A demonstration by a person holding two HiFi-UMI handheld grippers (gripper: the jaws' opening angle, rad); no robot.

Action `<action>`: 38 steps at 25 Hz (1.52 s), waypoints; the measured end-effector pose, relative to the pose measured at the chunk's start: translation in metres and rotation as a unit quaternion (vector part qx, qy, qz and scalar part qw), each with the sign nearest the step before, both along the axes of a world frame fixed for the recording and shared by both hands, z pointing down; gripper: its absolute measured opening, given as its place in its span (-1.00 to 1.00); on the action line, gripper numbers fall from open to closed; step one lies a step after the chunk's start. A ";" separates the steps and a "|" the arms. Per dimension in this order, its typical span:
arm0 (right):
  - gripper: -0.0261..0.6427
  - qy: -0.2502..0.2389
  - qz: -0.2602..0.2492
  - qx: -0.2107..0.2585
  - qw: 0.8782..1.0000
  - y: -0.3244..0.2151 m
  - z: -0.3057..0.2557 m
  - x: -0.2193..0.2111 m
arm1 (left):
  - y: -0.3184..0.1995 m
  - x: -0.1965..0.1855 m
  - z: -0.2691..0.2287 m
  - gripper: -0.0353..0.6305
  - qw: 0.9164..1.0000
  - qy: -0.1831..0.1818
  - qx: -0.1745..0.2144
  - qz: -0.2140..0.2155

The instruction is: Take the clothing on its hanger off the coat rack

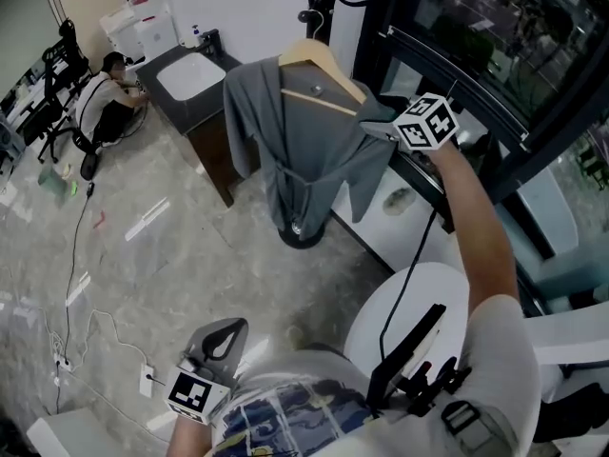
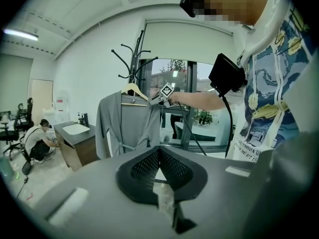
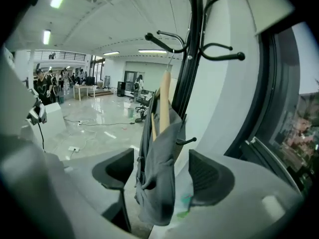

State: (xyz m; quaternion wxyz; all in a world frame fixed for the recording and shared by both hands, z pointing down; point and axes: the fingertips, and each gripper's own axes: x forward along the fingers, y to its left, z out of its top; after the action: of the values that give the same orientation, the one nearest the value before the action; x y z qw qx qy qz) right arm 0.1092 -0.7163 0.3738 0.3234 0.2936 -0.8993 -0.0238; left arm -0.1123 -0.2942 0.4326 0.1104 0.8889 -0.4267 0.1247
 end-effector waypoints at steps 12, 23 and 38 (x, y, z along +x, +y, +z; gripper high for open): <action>-0.70 -0.019 -0.094 -0.080 0.992 -0.020 0.014 -0.062 | -0.016 -0.027 0.006 -0.88 1.000 -0.002 -0.011 -0.021; -0.91 -0.045 -0.037 -0.060 0.997 -0.018 -0.005 -0.060 | -0.007 -0.052 0.007 -0.88 1.000 0.004 -0.011 -0.022; -0.91 -0.029 0.000 -0.008 1.000 0.038 -0.062 -0.059 | 0.026 -0.074 0.011 -0.88 0.999 0.031 -0.005 -0.006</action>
State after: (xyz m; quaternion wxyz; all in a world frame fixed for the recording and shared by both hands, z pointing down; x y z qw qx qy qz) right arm 0.0503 -0.6780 0.3116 0.2999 0.2918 -0.9082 -0.0077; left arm -0.1865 -0.2679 0.4438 0.1291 0.8890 -0.4280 0.0990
